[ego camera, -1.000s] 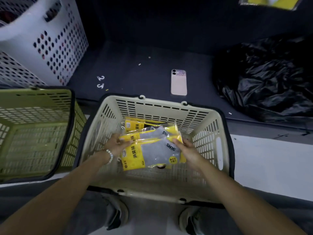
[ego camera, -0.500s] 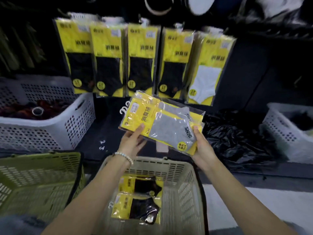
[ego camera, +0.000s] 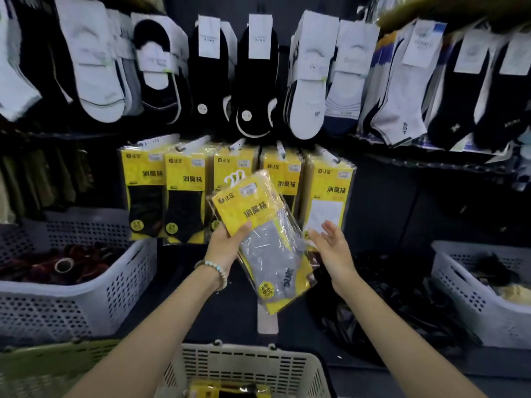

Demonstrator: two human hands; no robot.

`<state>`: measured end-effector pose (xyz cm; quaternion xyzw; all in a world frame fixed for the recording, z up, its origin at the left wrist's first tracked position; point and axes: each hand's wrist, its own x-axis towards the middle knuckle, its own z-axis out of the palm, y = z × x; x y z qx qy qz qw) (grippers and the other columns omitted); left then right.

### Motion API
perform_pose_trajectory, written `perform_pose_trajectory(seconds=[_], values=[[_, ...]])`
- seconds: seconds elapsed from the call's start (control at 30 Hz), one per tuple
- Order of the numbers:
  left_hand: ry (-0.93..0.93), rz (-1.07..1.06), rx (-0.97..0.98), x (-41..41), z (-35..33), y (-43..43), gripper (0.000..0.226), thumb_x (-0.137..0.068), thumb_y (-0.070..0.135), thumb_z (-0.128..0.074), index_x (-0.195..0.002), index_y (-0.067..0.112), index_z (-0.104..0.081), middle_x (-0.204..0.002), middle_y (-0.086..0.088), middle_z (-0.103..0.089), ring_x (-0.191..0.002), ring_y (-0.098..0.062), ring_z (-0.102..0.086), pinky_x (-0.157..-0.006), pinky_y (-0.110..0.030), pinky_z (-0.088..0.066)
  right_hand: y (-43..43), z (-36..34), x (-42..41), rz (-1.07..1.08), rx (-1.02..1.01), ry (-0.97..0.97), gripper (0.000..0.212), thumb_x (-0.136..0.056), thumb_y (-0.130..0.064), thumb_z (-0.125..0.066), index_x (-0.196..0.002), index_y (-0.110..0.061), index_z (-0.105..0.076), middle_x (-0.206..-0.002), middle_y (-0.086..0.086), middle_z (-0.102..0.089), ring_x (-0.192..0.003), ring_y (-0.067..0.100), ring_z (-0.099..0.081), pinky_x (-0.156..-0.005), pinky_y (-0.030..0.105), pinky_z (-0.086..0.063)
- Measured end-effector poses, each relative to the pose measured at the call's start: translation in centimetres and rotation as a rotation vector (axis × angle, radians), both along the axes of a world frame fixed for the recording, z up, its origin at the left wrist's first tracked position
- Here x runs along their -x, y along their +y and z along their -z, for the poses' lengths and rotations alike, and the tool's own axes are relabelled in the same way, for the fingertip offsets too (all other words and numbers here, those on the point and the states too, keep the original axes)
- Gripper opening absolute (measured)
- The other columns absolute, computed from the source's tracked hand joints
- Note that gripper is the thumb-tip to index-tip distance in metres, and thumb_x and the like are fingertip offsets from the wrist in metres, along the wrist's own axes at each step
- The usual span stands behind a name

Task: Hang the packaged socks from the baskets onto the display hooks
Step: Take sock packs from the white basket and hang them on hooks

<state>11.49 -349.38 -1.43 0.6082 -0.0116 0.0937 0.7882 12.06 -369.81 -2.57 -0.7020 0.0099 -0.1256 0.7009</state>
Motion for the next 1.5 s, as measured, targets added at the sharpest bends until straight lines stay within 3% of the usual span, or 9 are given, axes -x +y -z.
perform_pose_trajectory(seconds=[0.27,0.5,0.63,0.77,0.87,1.13,1.27,1.43,1.5], values=[[-0.181,0.01,-0.287,-1.0,-2.4,-0.5,0.031,-0.079,0.023,-0.072,-0.1,0.036,-0.054,-0.102,0.014,-0.065,-0.097,-0.004,-0.063,-0.078,-0.02,-0.05,3.8,-4.3,-1.6,-0.107,0.05,-0.221,0.039,-0.085,-0.022,-0.069,-0.121,-0.013,-0.058,-0.111,-0.005,-0.066,-0.099,-0.003,-0.062,-0.084,0.011,-0.049],[-0.113,-0.042,-0.341,-2.2,-3.0,-0.6,0.031,-0.063,0.035,-0.081,-0.086,0.033,-0.06,-0.081,0.018,-0.067,-0.072,0.007,-0.064,-0.055,-0.009,-0.046,3.9,-4.2,-2.5,-0.161,-0.079,-0.141,0.036,-0.073,-0.034,-0.075,-0.098,-0.01,-0.065,-0.097,0.003,-0.074,-0.094,0.014,-0.07,-0.081,0.023,-0.055],[-0.124,-0.045,-0.348,-2.9,-3.1,0.0,0.027,-0.07,0.058,-0.059,-0.08,0.034,-0.063,-0.063,0.023,-0.066,-0.059,0.01,-0.061,-0.049,-0.005,-0.042,3.4,-3.6,-3.5,-0.198,-0.154,-0.075,0.038,-0.074,-0.038,-0.073,-0.103,-0.015,-0.069,-0.103,0.0,-0.074,-0.099,0.016,-0.069,-0.088,0.03,-0.053],[-0.156,-0.186,-0.408,-4.4,-3.3,2.1,0.04,-0.082,0.054,-0.05,-0.053,0.028,-0.04,-0.033,0.012,-0.027,-0.03,-0.003,-0.026,-0.034,-0.009,-0.02,2.2,-3.9,-5.9,-0.071,-0.203,-0.035,0.025,-0.089,-0.032,-0.063,-0.112,-0.021,-0.062,-0.11,-0.008,-0.068,-0.104,0.009,-0.063,-0.094,0.03,-0.048],[-0.176,-0.283,-0.426,-5.7,-3.8,4.2,0.041,-0.084,0.052,-0.05,-0.052,0.031,-0.037,-0.032,0.009,-0.023,-0.029,-0.005,-0.021,-0.034,-0.01,-0.017,1.0,-4.5,-8.2,0.007,-0.191,-0.039,0.039,-0.095,-0.027,-0.057,-0.129,-0.009,-0.055,-0.122,0.002,-0.064,-0.119,0.021,-0.057,-0.103,0.04,-0.044],[-0.187,-0.336,-0.522,-7.4,-4.1,6.8,0.052,-0.076,0.063,-0.044,-0.058,0.017,-0.028,-0.045,0.01,-0.02,-0.035,-0.004,-0.018,-0.042,-0.018,-0.017,3.1,-5.1,-13.1,0.047,0.014,-0.12,0.037,-0.096,-0.024,-0.054,-0.13,-0.008,-0.054,-0.116,-0.006,-0.055,-0.11,0.009,-0.05,-0.095,0.023,-0.041],[-0.213,-0.313,-0.5,-7.7,-4.0,6.8,0.047,-0.081,0.057,-0.046,-0.056,0.019,-0.032,-0.038,0.01,-0.022,-0.034,-0.004,-0.02,-0.039,-0.014,-0.018,4.3,-4.6,-15.1,0.108,0.063,-0.15,0.023,-0.098,-0.021,-0.051,-0.109,-0.004,-0.062,-0.096,0.0,-0.063,-0.093,0.013,-0.055,-0.065,0.008,-0.043],[-0.219,-0.304,-0.465,-7.9,-4.0,6.3,0.038,-0.086,0.051,-0.048,-0.056,0.029,-0.038,-0.033,0.01,-0.029,-0.03,-0.003,-0.026,-0.035,-0.009,-0.024,5.1,-4.2,-16.5,0.209,0.135,-0.142,0.024,-0.098,-0.023,-0.05,-0.104,-0.003,-0.061,-0.092,0.014,-0.065,-0.095,0.034,-0.06,-0.076,0.039,-0.047],[-0.213,-0.299,-0.455,-7.9,-3.8,6.1,0.043,-0.085,0.053,-0.048,-0.056,0.024,-0.035,-0.034,0.011,-0.026,-0.031,-0.004,-0.024,-0.035,-0.012,-0.025,5.1,-3.8,-16.5,0.224,0.164,-0.126,0.027,-0.098,-0.028,-0.051,-0.112,-0.006,-0.059,-0.095,0.005,-0.063,-0.103,0.03,-0.06,-0.079,0.034,-0.046]])
